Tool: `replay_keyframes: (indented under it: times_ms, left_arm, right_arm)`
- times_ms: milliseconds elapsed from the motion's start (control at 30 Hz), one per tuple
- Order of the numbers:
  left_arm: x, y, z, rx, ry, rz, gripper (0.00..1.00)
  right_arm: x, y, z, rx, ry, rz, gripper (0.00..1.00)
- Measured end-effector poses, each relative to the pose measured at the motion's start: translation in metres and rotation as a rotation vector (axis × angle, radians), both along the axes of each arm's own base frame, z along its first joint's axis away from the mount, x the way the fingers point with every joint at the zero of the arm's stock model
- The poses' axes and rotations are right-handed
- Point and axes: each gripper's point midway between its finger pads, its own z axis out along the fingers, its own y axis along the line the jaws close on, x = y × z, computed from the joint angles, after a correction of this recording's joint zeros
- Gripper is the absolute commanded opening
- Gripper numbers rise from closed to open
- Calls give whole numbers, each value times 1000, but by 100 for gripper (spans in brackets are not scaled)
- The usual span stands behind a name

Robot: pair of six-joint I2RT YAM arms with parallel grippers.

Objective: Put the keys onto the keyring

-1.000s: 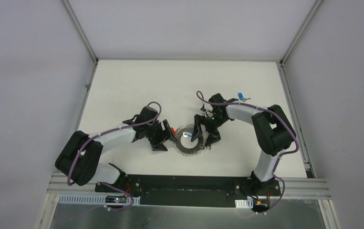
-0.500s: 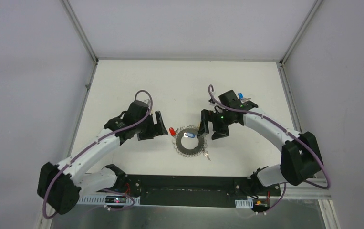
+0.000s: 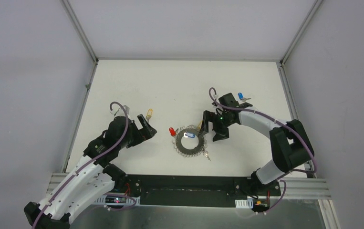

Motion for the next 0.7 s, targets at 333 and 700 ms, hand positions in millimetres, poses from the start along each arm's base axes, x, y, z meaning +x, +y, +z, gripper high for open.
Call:
replay_keyframes:
  times_ms: [333, 700]
  left_arm:
    - [-13, -13, -29, -93, 80, -17, 99]
    - [-19, -45, -59, -118, 270, -140, 99]
  right_arm:
    - [-22, 41, -21, 56, 136, 92, 89]
    - [-39, 56, -16, 56, 135, 138, 88]
